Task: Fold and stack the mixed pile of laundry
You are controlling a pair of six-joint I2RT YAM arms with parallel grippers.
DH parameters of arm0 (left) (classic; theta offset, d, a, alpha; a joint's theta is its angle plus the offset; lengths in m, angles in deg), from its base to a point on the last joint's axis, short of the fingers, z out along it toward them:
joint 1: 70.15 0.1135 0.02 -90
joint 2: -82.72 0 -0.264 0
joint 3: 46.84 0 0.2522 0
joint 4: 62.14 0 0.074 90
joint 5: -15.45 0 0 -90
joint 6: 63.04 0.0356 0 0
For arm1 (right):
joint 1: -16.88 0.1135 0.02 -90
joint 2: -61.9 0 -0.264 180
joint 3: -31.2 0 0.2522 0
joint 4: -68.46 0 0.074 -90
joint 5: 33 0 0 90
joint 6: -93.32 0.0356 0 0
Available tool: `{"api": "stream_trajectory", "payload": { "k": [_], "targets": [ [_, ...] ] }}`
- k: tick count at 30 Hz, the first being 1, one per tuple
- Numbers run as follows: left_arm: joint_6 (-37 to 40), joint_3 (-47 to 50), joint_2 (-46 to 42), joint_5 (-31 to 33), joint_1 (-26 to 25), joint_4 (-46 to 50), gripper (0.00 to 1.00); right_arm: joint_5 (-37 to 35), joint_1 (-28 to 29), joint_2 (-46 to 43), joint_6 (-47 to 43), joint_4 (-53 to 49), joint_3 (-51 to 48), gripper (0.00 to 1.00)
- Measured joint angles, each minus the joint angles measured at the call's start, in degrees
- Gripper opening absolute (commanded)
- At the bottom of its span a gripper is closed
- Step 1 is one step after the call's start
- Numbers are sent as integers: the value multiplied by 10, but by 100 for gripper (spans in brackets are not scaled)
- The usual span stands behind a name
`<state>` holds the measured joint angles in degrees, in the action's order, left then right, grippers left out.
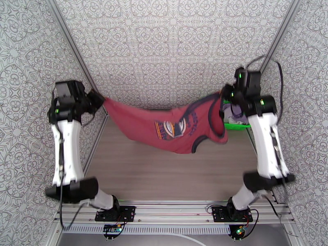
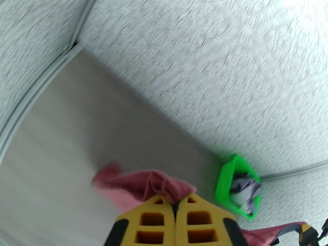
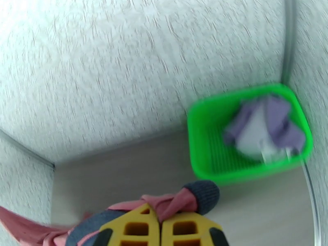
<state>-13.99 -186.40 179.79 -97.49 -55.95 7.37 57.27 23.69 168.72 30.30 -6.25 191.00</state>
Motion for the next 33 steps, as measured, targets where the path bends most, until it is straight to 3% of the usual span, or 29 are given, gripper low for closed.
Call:
{"api": "stream_trajectory", "payload": {
  "k": [3, 7, 13, 22, 24, 27, 33],
  "targets": [
    [-17, -144, 120, -48, 4, -11, 0, 80, -37, 129, 36, 27, 169, 0],
    [-69, -257, 241, -108, 6, -67, 0, 191, -87, 177, 152, 171, 119, 0],
    [-178, -274, 317, -174, 20, -223, 0, 245, -115, 245, 289, 330, 135, 0],
    [-250, -279, 314, -213, 63, -384, 0, 275, -121, 204, 351, 462, 121, 0],
    [-248, -243, 294, -220, 70, -400, 0, 291, -120, 184, 345, 470, 90, 0],
    [-231, -100, 220, -223, 73, -429, 0, 303, -112, 130, 314, 486, -32, 0],
    [-203, 374, 32, -210, 68, -550, 0, 305, -84, -14, 239, 542, -436, 0]
  ]
}}
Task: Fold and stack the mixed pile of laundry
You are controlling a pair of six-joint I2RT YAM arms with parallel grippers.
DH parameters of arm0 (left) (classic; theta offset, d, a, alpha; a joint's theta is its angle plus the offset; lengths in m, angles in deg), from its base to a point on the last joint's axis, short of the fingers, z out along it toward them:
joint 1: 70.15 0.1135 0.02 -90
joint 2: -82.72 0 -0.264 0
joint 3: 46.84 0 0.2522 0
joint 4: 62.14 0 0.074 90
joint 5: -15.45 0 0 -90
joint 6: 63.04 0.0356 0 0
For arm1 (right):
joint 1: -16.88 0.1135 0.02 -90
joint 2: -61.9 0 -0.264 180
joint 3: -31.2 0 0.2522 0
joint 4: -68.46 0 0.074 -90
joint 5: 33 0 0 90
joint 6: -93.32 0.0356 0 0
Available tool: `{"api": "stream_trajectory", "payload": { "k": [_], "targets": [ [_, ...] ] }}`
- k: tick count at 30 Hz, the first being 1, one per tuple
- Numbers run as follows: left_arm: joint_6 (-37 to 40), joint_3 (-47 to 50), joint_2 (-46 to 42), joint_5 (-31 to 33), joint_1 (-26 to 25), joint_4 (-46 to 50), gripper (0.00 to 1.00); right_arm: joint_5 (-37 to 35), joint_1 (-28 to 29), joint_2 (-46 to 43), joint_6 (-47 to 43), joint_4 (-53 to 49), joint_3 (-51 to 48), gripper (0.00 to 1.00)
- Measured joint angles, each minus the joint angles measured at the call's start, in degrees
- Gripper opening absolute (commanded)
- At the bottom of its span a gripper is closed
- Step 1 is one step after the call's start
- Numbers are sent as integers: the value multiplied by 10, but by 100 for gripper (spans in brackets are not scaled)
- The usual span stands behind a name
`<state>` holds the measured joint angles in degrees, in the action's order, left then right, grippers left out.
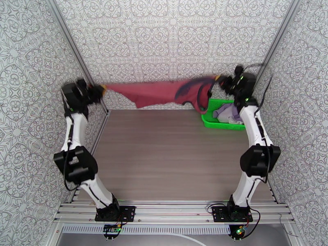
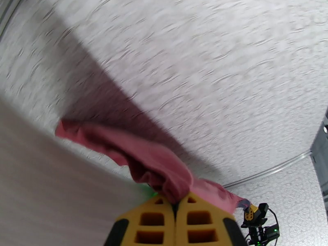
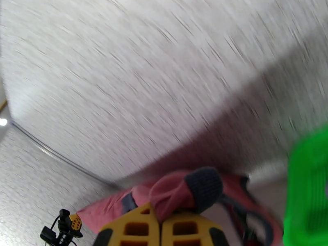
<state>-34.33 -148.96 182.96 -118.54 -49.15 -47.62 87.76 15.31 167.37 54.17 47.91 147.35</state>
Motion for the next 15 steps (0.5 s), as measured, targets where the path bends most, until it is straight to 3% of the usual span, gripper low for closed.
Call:
{"api": "stream_trajectory", "payload": {
  "k": [4, 7, 15],
  "targets": [
    [-9, 260, -62, 18, -1, -61, 0, 5, 10, -77, -30, 23, -233, 0],
    [-13, 378, -105, 36, -1, -47, 0, 9, 12, -130, -52, 21, -339, 0],
    [46, 402, -273, 71, 38, 72, 0, -3, 40, -298, -137, -33, -440, 0]
  ]
}}
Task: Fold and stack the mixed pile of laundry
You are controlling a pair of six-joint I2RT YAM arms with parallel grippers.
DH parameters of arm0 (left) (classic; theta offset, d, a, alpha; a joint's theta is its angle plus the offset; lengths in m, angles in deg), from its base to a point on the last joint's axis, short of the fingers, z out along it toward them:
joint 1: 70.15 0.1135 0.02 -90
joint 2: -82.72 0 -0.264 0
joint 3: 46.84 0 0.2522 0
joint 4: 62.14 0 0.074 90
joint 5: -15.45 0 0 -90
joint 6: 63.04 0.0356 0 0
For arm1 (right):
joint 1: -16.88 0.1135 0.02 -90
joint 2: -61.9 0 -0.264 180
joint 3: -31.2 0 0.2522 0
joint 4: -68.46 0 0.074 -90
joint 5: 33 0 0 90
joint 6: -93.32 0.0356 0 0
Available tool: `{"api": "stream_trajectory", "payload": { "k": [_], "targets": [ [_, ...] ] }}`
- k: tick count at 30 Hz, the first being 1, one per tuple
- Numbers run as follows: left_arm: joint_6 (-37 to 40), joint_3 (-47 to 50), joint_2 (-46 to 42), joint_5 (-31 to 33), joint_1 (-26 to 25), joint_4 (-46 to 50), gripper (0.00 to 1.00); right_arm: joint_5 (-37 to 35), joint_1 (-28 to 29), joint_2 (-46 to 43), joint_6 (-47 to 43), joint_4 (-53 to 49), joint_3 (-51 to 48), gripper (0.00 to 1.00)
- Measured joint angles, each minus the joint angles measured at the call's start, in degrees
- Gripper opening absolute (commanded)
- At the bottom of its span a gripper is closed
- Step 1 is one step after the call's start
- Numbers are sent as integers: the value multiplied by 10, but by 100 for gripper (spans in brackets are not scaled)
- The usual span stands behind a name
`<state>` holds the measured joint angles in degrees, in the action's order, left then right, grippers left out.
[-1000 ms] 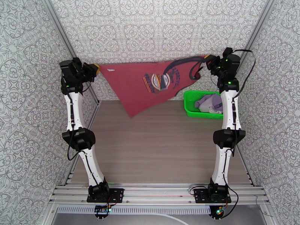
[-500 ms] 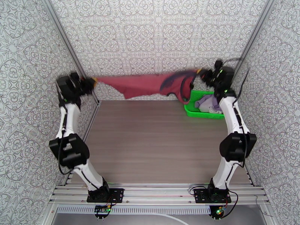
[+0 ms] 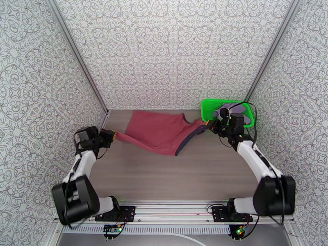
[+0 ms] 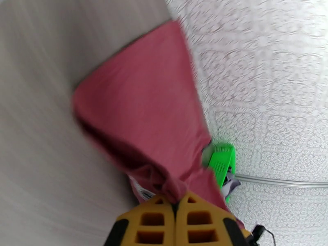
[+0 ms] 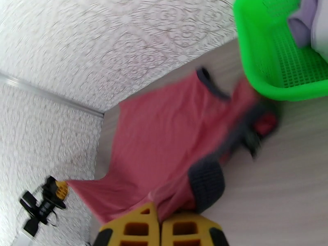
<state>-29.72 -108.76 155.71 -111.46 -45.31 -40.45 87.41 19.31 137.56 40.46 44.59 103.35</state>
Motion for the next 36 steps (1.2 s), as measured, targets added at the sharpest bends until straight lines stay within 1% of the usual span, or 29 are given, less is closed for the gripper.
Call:
{"api": "stream_trajectory", "payload": {
  "k": [3, 6, 10, 15, 20, 23, 26, 32, 34, 36],
  "targets": [
    [9, 26, -25, 7, 27, 24, 0, -24, 0, -39, -32, -41, -16, 0],
    [17, 67, -26, 8, 43, 56, 0, -45, 0, -51, -62, -86, -29, 0],
    [23, 109, -29, 7, 45, 90, 0, -62, 0, -51, -91, -136, -53, 0],
    [28, 151, -79, 8, 46, 128, 0, -57, 0, -51, -117, -194, -91, 0],
    [39, 156, -142, 8, 46, 187, 0, -60, 7, -63, -141, -272, -111, 0],
    [51, 156, -162, 8, 52, 225, 0, -74, 10, -78, -148, -310, -120, 0],
    [61, 156, -163, 7, 66, 252, 0, -99, 10, -77, -147, -332, -120, 0],
    [73, 136, -153, 8, 76, 278, 0, -187, 10, -50, -137, -351, -77, 0],
    [75, 128, -135, 11, 76, 273, 0, -214, 10, -31, -130, -344, -51, 0],
    [75, 121, -100, 13, 76, 259, 0, -239, 10, -3, -123, -330, -22, 0]
  ]
}}
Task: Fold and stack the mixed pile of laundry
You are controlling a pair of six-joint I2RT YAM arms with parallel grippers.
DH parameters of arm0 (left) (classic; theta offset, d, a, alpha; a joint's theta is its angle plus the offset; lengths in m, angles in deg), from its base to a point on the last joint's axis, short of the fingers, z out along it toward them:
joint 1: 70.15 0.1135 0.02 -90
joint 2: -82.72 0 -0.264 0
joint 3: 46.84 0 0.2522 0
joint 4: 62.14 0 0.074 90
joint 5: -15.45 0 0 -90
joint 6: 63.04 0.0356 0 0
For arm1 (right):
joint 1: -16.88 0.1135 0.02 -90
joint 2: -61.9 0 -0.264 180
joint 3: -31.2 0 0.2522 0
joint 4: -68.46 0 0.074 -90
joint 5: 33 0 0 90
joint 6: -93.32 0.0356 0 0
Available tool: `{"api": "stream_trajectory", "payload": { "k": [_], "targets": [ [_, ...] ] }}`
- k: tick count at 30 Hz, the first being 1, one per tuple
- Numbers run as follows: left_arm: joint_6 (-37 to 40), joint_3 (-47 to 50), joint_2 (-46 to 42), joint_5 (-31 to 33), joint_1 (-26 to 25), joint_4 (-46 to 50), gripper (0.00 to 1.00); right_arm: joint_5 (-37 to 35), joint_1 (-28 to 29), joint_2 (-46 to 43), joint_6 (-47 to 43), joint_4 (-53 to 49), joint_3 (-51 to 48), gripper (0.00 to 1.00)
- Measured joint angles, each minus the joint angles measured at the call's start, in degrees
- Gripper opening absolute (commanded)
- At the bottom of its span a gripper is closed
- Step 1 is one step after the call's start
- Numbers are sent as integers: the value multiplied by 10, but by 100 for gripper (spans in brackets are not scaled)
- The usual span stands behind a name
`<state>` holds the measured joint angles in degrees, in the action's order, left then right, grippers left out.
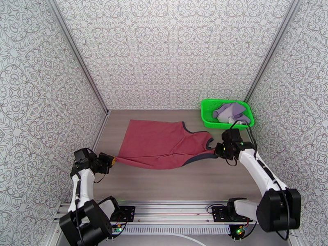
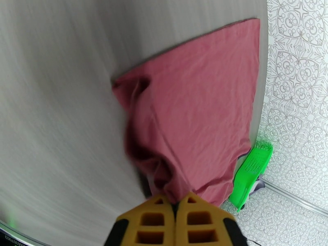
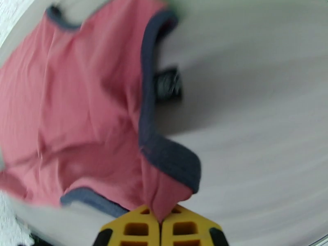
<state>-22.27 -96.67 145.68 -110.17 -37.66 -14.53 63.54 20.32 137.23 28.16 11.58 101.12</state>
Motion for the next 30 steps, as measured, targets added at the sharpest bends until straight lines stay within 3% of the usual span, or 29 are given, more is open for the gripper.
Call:
{"api": "stream_trajectory", "payload": {
  "k": [10, 16, 21, 24, 27, 30],
  "targets": [
    [0, -35, 252, 8, 0, -139, 0, -42, -1, 283, 28, 64, 188, 0],
    [1, -32, 290, 1, -1, -183, 0, -40, -1, 320, 36, 77, 185, 0],
    [2, -27, 296, -5, -1, -208, 0, -30, -2, 318, 33, 89, 169, 45],
    [2, -27, 302, -8, -3, -225, 0, -19, -2, 296, 28, 92, 155, 61],
    [2, -27, 306, -8, -9, -237, 0, -9, 1, 248, 20, 89, 146, 73],
    [2, -28, 309, -7, -15, -244, 0, -8, 21, 186, 6, 83, 144, 74]
  ]
}}
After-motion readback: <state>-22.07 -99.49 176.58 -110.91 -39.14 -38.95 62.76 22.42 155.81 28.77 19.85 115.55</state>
